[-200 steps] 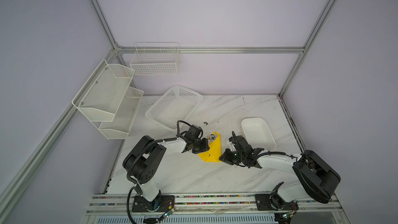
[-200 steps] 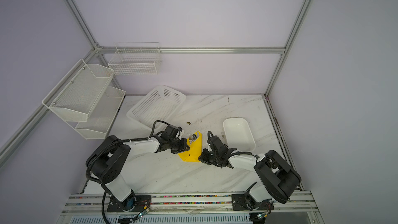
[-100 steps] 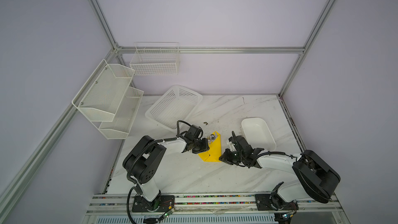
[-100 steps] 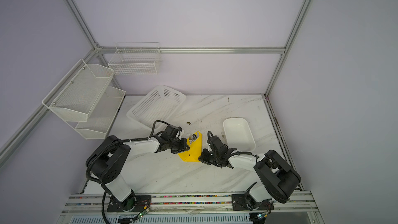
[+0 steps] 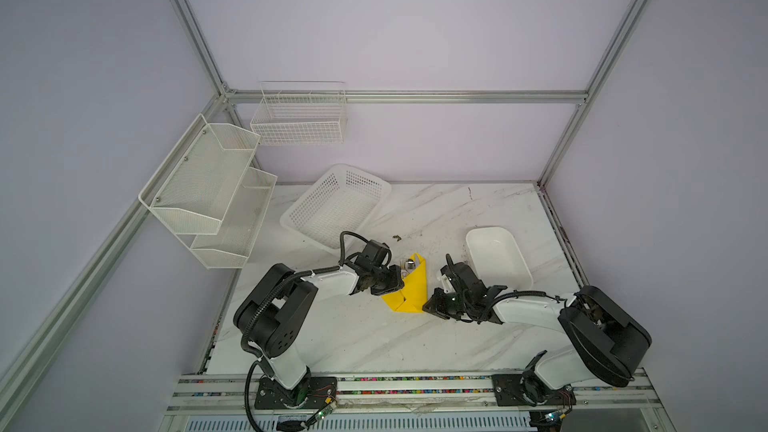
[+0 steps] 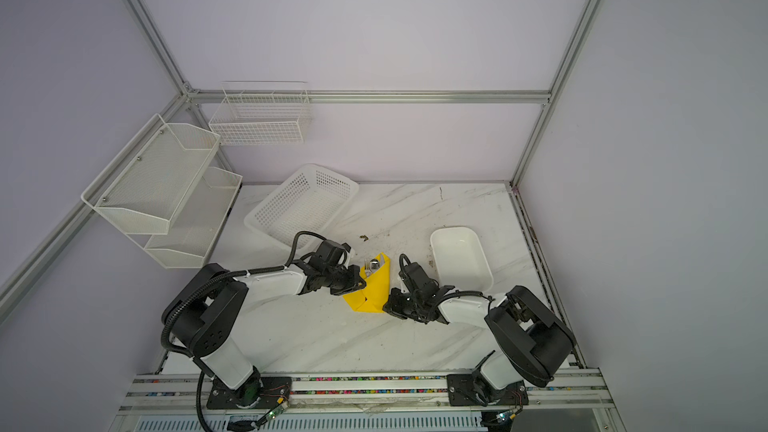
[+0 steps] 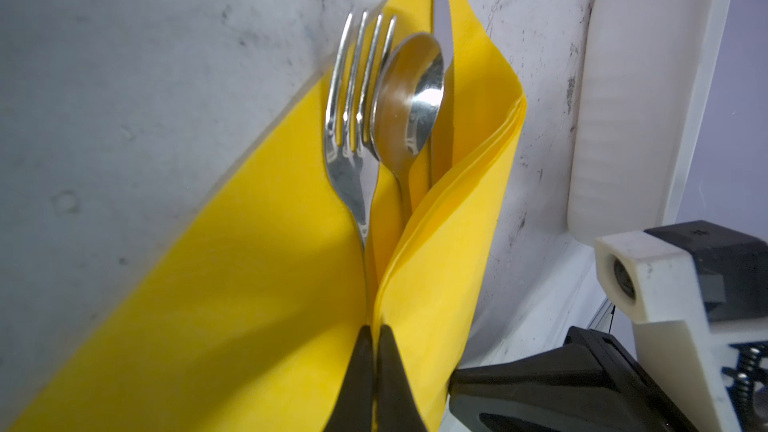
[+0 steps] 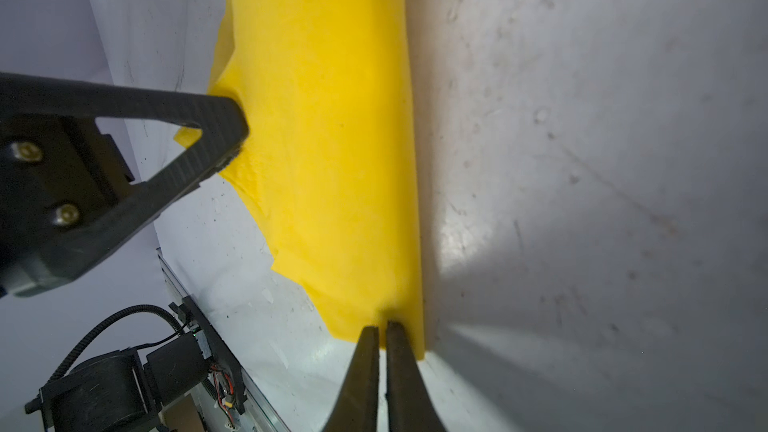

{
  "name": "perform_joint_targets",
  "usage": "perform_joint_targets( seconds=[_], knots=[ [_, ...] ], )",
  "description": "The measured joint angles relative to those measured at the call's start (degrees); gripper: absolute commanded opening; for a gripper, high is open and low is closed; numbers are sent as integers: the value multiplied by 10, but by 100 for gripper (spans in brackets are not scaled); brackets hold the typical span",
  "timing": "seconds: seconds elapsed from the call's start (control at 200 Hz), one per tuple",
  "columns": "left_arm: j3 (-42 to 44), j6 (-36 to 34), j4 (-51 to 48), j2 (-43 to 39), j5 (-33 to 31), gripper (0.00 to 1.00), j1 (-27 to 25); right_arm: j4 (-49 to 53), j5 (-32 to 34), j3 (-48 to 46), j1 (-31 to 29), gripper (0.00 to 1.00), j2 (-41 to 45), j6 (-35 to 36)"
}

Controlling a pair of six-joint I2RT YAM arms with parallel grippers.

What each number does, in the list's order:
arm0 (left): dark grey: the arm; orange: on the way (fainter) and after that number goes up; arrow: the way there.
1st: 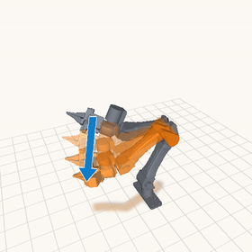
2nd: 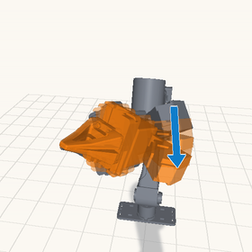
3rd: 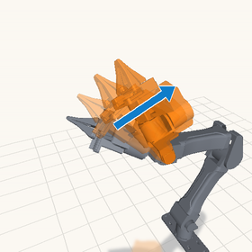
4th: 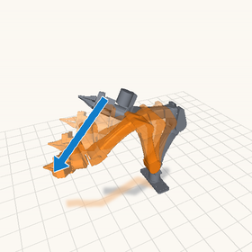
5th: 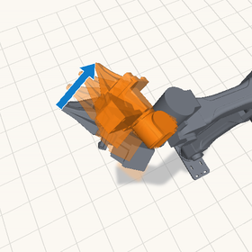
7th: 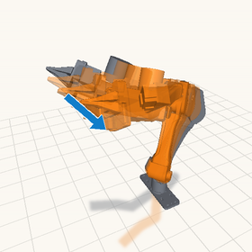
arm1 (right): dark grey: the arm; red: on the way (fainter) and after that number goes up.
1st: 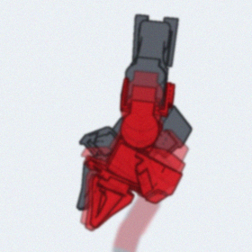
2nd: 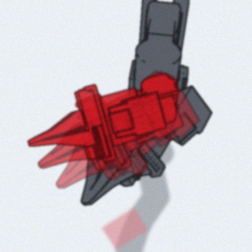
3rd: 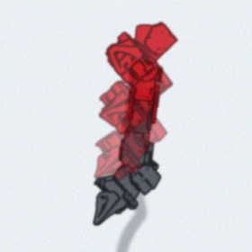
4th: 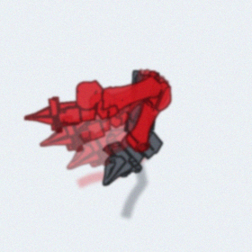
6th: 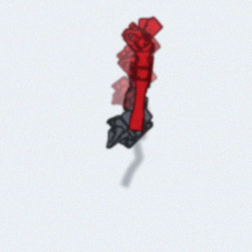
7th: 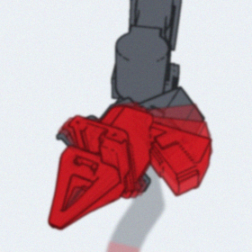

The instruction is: Place the utensils on the paper napkin and roll it up

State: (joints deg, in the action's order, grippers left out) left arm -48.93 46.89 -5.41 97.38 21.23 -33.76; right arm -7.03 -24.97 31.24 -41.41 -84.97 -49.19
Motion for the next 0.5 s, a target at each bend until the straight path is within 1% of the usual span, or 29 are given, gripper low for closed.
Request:
perform_joint_targets(
  seconds=[0.5],
  knots=[
    [12, 0, 2, 0, -3, 0, 0, 4, 0, 0, 0, 12, 8, 4]
  ],
)
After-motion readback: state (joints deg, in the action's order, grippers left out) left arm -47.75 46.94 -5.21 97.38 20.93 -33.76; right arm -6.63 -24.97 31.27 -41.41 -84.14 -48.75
